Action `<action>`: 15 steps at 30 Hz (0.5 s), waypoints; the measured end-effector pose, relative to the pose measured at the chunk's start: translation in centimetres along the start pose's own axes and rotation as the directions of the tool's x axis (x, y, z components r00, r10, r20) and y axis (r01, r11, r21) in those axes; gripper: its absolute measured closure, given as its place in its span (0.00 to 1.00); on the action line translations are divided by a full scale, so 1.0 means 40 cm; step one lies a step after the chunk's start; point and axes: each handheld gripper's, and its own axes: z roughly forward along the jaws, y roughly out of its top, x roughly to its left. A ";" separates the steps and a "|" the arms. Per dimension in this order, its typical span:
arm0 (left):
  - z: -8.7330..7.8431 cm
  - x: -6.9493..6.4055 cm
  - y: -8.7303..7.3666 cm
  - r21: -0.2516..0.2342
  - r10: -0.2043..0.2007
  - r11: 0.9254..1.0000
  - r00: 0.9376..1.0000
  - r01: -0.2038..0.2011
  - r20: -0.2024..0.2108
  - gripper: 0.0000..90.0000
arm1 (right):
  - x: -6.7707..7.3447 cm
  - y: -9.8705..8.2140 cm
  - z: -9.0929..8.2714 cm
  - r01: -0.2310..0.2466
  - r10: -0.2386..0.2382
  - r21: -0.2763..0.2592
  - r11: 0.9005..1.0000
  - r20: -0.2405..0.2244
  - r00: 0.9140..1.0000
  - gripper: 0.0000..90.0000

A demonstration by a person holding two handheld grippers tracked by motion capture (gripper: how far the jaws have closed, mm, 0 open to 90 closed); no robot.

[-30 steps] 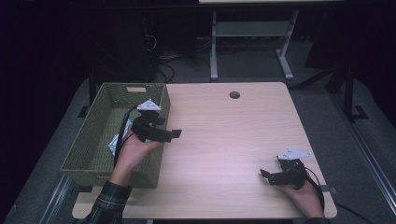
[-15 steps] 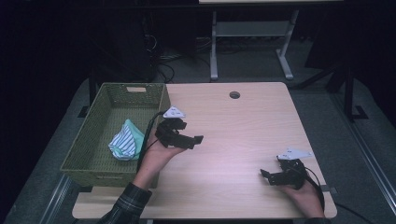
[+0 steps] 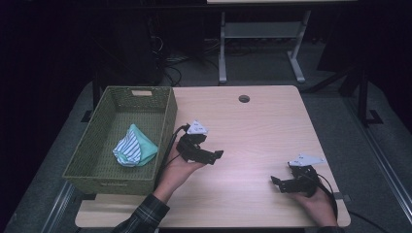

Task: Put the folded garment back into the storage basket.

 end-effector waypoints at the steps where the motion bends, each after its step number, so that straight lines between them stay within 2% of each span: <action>1: 0.007 -0.002 -0.006 0.007 0.003 1.000 1.000 -0.003 -0.002 0.15 | 0.000 0.000 0.000 0.003 -0.003 -0.002 1.000 0.001 1.000 0.11; 4: 0.020 -0.004 -0.019 0.010 0.000 1.000 1.000 0.000 -0.004 0.15 | -0.001 0.000 0.000 0.004 -0.004 -0.002 1.000 0.001 1.000 0.11; 9: 0.051 -0.004 -0.048 0.035 0.022 0.999 1.000 -0.022 -0.012 0.15 | 0.000 0.000 0.000 0.002 -0.002 -0.001 1.000 0.001 1.000 0.11; 15: 0.092 -0.009 -0.077 0.089 0.040 0.995 0.999 -0.037 -0.026 0.15 | 0.000 0.000 0.000 0.003 -0.003 -0.001 1.000 0.001 1.000 0.11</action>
